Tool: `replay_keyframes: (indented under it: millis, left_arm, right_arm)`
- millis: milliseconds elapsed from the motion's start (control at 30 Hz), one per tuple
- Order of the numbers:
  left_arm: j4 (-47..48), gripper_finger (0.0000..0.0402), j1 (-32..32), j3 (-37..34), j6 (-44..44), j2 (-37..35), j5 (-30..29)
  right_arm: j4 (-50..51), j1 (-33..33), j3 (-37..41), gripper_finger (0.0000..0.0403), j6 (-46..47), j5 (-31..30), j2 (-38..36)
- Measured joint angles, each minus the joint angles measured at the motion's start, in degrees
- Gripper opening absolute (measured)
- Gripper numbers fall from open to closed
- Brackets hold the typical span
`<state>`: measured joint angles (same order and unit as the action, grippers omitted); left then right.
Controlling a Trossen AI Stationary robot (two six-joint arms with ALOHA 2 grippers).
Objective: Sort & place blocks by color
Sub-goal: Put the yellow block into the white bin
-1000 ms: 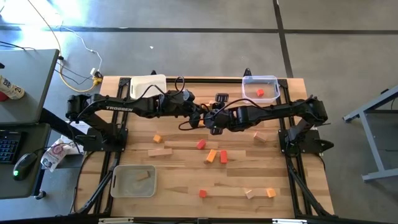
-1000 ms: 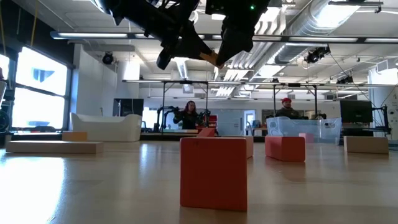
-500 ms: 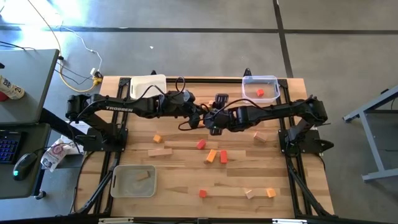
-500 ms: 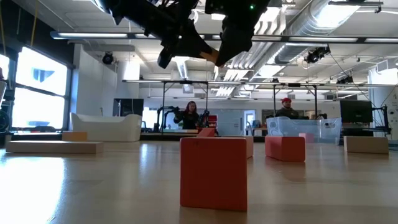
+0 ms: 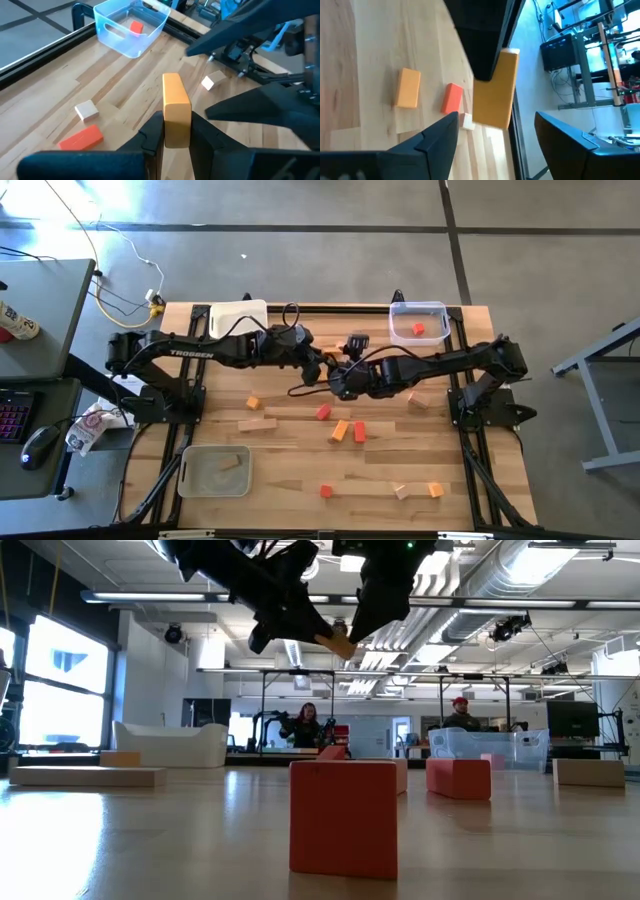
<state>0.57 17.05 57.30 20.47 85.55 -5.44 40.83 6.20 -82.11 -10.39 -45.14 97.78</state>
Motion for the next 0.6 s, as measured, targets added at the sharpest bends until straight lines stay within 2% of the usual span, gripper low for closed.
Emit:
replay_keyframes:
  millis: [167, 367, 600]
  left_arm:
    - [5.09, 0.0046, 1.35, 0.06, -2.31, -2.33, -0.81]
    - [16.61, 0.0046, 3.8, 0.07, -5.2, -7.3, -5.35]
    - [27.67, 0.0046, 8.7, 0.07, -6.14, -11.9, -10.16]
  right_arm:
    - [2.49, 0.35, 0.0, 0.0248, 3.73, -0.22, 0.0]
    - [5.47, 0.35, 0.0, 0.0248, 8.42, 1.3, 0.0]
    - [6.15, 0.17, 0.0, 0.0248, 10.65, 7.96, 0.0]
